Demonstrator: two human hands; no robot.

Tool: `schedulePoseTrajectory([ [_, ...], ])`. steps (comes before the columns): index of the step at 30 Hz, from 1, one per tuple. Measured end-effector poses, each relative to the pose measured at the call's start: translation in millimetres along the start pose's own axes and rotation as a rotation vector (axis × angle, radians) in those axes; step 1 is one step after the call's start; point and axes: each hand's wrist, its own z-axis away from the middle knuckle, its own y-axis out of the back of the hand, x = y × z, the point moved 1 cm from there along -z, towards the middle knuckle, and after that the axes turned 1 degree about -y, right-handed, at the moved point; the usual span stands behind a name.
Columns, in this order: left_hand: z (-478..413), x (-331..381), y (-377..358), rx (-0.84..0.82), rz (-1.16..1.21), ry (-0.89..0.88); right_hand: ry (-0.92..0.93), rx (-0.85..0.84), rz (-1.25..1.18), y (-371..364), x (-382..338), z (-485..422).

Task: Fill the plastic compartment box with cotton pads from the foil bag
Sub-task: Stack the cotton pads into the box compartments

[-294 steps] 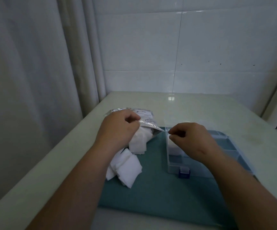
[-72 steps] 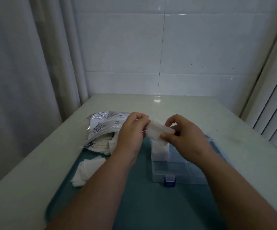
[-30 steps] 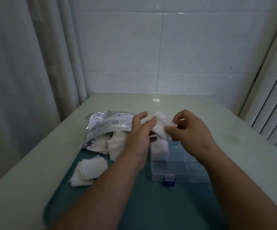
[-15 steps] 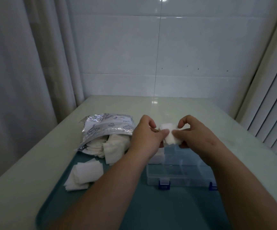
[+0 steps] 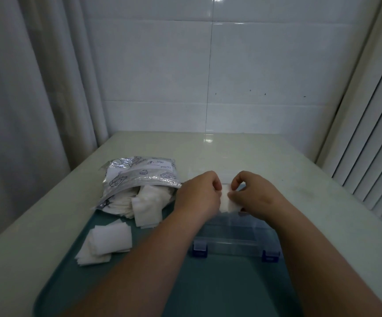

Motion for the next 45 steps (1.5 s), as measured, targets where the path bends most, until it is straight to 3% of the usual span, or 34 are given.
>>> schedulePoseTrajectory([
  [7,0,-5,10,0.038,-0.064,0.025,0.072,0.040,0.018,-5,-5,3],
  [18,1,-11,6,-0.042,-0.244,-0.018,0.065,-0.078,0.264,-15,-13,8],
  [32,-8,-8,9,-0.214,-0.136,0.064,-0.014,-0.133,0.395,-5,-14,6],
  [35,-13,-10,9,-0.238,-0.163,0.071,-0.017,-0.118,0.316,-2,-9,7],
  [39,-13,-12,3,-0.207,-0.240,0.069,-0.015,-0.145,0.227,-2,-7,8],
  [45,-15,-15,-4,-0.165,-0.237,0.079,-0.061,-0.196,0.384,-2,-16,5],
])
